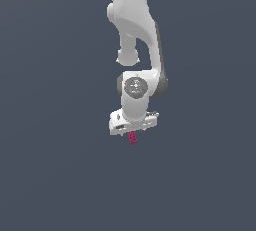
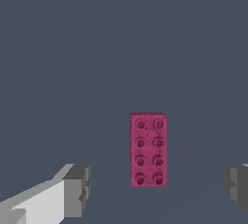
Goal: Pick up the object and move it to a goal position.
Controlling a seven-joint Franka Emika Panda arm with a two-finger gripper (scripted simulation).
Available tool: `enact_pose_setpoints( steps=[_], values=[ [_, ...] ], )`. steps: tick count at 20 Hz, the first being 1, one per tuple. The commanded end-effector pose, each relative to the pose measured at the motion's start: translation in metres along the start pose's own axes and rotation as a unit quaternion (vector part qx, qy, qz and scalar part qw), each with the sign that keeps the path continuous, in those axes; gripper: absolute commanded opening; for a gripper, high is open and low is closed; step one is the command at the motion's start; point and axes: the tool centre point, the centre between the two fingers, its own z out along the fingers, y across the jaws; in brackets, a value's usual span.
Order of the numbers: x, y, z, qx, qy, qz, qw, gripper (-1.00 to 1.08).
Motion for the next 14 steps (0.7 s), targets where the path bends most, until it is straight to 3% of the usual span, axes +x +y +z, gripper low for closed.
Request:
enact_pose_setpoints(
  steps=[1,14],
  values=[
    [0.0,0.0,0.004,0.0,0.0,0.0,1.0,1.0],
    [0.0,0.0,0.05,0.0,0.001,-0.001,1.0,1.0]
  ],
)
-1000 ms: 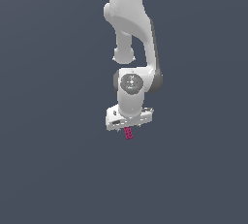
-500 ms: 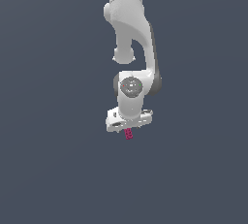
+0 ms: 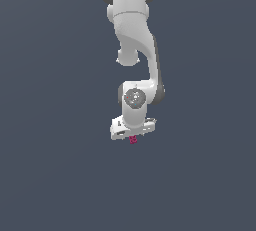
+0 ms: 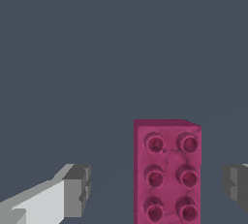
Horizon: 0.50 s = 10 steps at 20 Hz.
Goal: Pick up the object and move it to a goal position.
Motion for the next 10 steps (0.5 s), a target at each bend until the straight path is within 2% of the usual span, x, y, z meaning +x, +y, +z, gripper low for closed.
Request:
enact_pose_setpoints(
  steps=[1,2,10],
  values=[
    [0.0012,0.0003,0.0015,0.0,0.001,0.0,1.0,1.0],
    [0.0012,0.0003,0.0015,0.0,0.001,0.0,1.0,-1.0],
    [0.0012,0.0003,0.0015,0.0,0.001,0.0,1.0,-1.0]
  ],
)
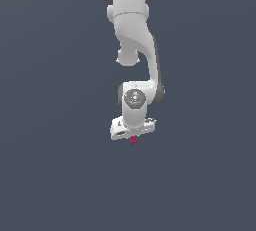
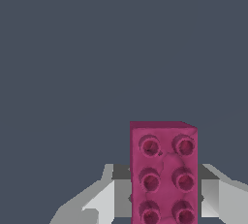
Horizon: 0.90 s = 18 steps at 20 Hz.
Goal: Pick up the object and move it to a goal position.
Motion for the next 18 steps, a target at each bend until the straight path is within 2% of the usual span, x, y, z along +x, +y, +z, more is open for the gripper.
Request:
enact_pose_setpoints(
  steps=[1,10,18],
  values=[
    [0.0,0.0,0.0,0.0,0.0,0.0,1.0,-1.0],
    [-0.002,-0.005,-0.015,0.0,0.0,0.0,1.0,-1.0],
    [-0.009,-0.022,-0.064,0.0,0.0,0.0,1.0,-1.0]
  ],
)
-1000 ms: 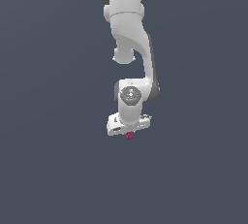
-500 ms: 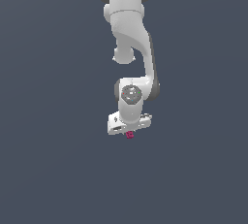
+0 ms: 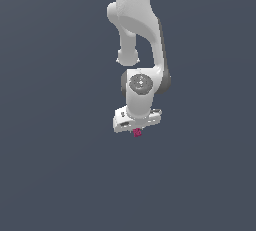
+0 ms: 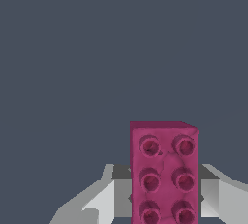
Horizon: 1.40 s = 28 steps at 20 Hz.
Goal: Pick up the object and move it to a goal position.
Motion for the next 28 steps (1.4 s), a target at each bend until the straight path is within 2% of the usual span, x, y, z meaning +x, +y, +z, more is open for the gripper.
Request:
enact_pose_setpoints(
  steps=[1,28],
  values=[
    [-0.003,-0.007,-0.021,0.0,0.001,0.0,1.0,-1.0],
    [-0.041,-0.107,-0.326,0.0,0.001,-0.001,1.0,-1.0]
  ],
)
